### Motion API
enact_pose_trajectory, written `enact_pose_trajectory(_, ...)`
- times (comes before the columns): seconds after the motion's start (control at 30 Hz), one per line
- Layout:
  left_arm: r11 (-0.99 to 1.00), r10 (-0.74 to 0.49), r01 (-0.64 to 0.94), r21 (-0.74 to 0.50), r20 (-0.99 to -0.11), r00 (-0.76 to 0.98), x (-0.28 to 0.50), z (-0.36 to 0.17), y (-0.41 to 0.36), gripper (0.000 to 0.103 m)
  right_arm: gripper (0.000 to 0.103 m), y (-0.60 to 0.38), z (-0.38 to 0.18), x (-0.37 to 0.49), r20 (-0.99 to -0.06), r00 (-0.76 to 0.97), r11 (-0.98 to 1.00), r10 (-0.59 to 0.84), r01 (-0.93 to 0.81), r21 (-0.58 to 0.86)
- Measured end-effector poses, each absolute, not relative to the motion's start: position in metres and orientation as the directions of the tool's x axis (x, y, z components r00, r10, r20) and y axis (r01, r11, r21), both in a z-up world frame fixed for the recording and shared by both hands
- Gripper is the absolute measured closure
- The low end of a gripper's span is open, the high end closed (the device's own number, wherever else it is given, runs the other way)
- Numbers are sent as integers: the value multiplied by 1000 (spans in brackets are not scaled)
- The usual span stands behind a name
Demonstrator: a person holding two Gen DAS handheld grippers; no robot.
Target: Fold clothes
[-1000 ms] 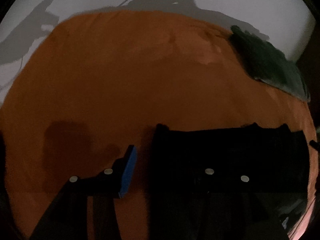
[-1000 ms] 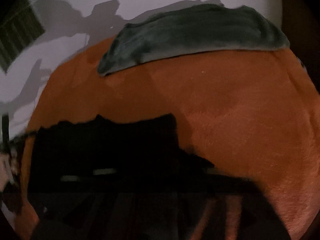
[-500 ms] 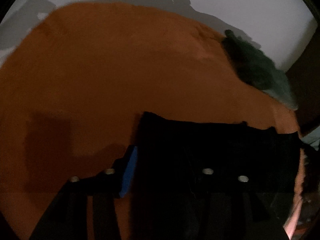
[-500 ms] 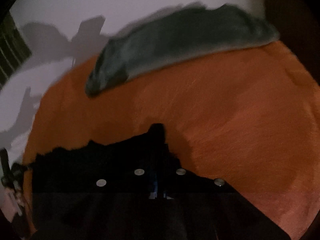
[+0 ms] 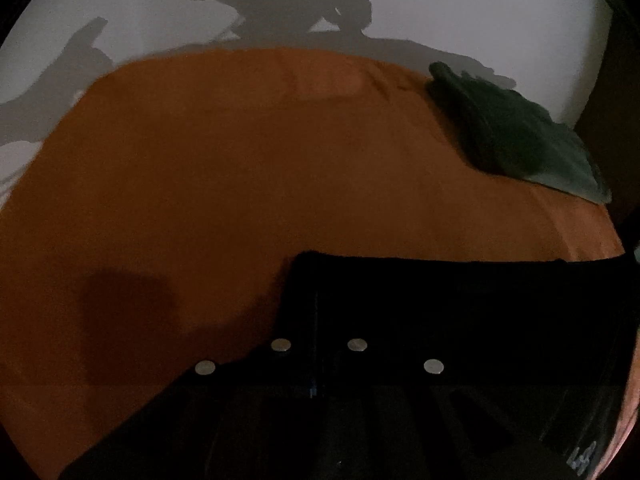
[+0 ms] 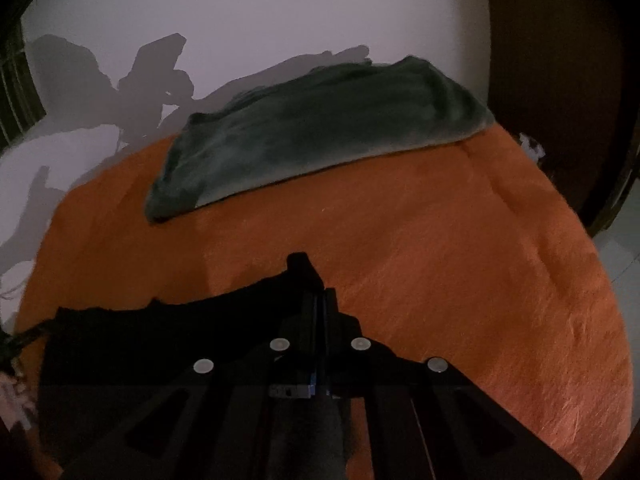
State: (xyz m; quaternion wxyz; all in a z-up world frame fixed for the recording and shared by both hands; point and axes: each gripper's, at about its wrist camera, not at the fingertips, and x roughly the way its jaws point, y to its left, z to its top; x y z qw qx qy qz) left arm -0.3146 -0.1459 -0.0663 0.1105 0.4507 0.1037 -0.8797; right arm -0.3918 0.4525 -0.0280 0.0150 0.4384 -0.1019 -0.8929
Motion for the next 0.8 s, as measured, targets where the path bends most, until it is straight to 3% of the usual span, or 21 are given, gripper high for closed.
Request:
enact_pose_trajectory(0.17,-960,-85,275,-50,-886,-456,-328,-77,-145,100,98,450,-61,-410,-880,-457,-975,-126,-107,195)
enact_pose_trajectory(0.3,-958,-114,283,-52,-833,-541,-310,-50,-151,92,92,457,-48,-385,-850,-513,-976,-117,-97,193)
enact_pose_trajectory(0.37,-933,-91,328,-147,-787,-610,-279,-28,-167,78,92,455,-35,-354,-832,-535,-977,-147,-51,205)
enact_pose_trajectory(0.43,-916,-69,343,-210,-759,-648,-244,-13,-177,57,91,452,-22,-319,-814,-550,-975,-185,1,221)
enact_pose_trajectory(0.57,-889,-7,357,-286,-773,-634,-164,-12,-184,55,91,453,-15,-238,-796,-539,-955,-276,57,292)
enact_pose_trajectory(0.67,-810,115,383,-445,-760,-640,-95,-35,-180,55,89,457,-24,-186,-775,-526,-918,-350,30,395)
enact_pose_trajectory(0.77,-707,222,391,-589,-710,-668,-47,-65,-159,55,78,458,-42,-149,-737,-521,-858,-431,-19,514)
enact_pose_trajectory(0.8,-683,251,380,-624,-689,-680,-39,-73,-147,55,68,458,-48,-136,-722,-520,-833,-456,-35,552)
